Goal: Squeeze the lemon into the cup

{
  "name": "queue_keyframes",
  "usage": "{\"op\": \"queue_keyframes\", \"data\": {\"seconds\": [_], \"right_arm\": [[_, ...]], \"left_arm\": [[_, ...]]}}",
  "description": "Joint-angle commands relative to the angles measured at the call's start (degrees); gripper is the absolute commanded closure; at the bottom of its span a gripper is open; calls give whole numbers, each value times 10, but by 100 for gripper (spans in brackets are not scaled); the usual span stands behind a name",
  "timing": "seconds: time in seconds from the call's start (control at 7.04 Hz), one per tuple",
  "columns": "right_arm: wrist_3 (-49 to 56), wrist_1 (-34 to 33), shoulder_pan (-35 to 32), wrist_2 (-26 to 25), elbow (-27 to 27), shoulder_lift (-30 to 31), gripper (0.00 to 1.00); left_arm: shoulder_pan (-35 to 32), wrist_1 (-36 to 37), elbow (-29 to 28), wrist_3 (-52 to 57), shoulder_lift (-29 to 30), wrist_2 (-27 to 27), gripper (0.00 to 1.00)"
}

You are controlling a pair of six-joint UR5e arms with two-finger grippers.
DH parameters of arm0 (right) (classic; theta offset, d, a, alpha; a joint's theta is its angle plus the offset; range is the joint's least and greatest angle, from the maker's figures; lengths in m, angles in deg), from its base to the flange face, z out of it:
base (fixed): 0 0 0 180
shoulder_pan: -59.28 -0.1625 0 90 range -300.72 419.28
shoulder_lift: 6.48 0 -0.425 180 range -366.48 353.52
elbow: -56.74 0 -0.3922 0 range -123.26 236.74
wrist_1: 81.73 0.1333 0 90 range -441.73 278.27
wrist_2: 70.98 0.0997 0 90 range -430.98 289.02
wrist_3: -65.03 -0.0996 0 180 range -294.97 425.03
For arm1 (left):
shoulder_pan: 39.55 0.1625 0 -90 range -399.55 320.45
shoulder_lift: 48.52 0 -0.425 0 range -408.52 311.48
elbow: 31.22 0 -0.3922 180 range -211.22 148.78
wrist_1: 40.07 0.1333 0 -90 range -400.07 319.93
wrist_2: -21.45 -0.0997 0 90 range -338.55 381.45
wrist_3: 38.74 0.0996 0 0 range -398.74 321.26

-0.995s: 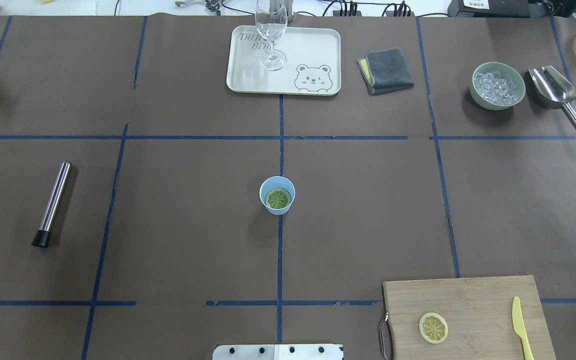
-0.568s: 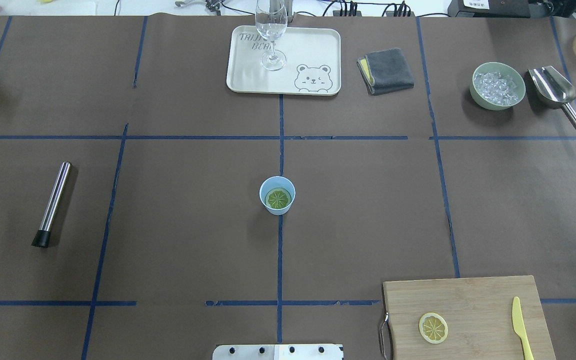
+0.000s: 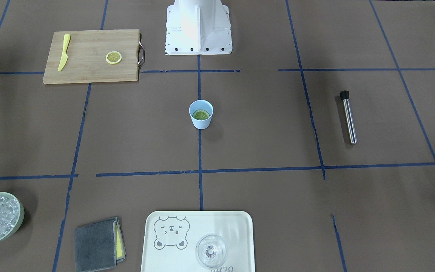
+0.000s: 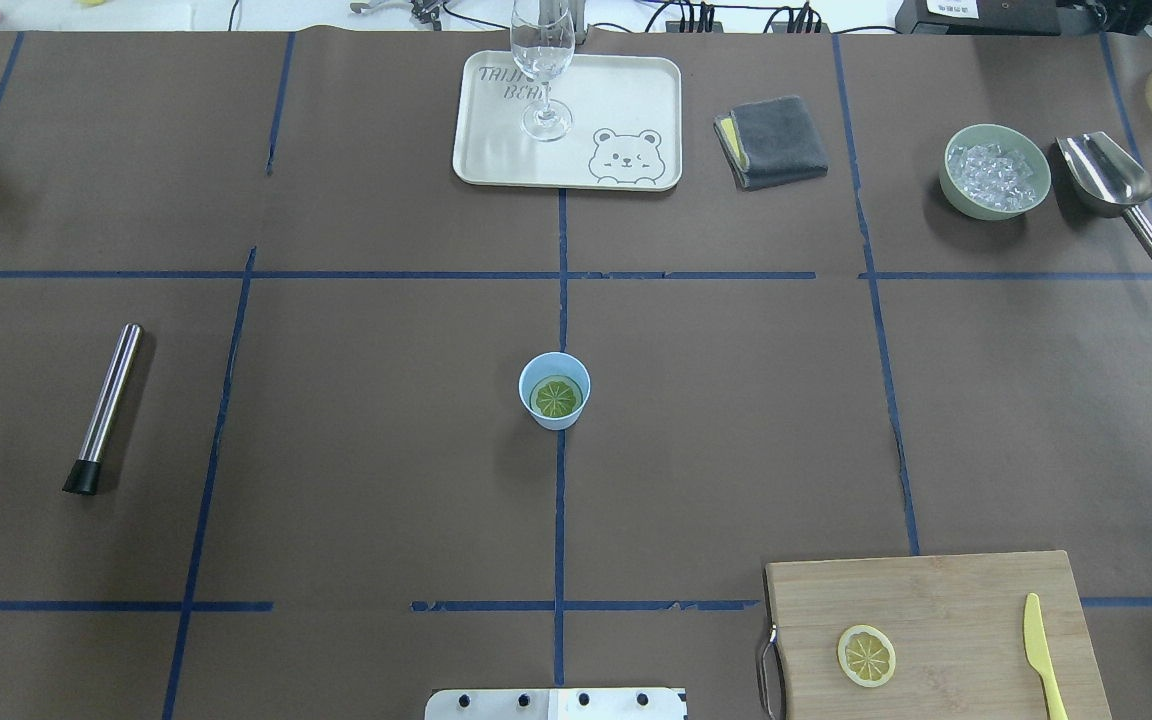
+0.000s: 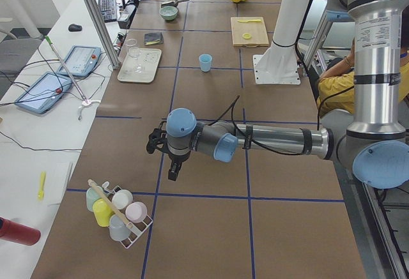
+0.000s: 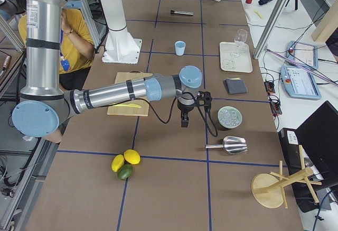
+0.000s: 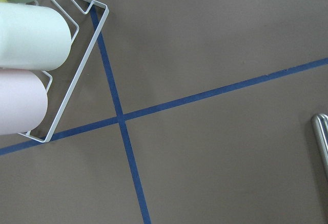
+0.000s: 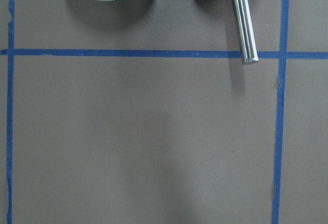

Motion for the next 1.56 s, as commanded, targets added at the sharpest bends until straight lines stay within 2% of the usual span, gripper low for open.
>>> {"op": "queue_keyframes", "data": {"seconds": [0.0,0.28,0.43,0.85,1.42], "right_arm": [[24,-1,0,2,-13,0,0],[26,0,-4,-3,-27,5,0],[40,-1,-16,-1,-37,8,0],[67,0,-19,-4,-38,4,0],[62,-1,-22,-2,-37,2,0]], "left_arm": [[-2,-32,8,-2,-29,-7,0],[-2,-41,8,0,-20,0,0],[-3,-20,14,0,-18,1,0],[-2,99,28,0,-28,4,0],[-2,104,25,0,-28,3,0]]}}
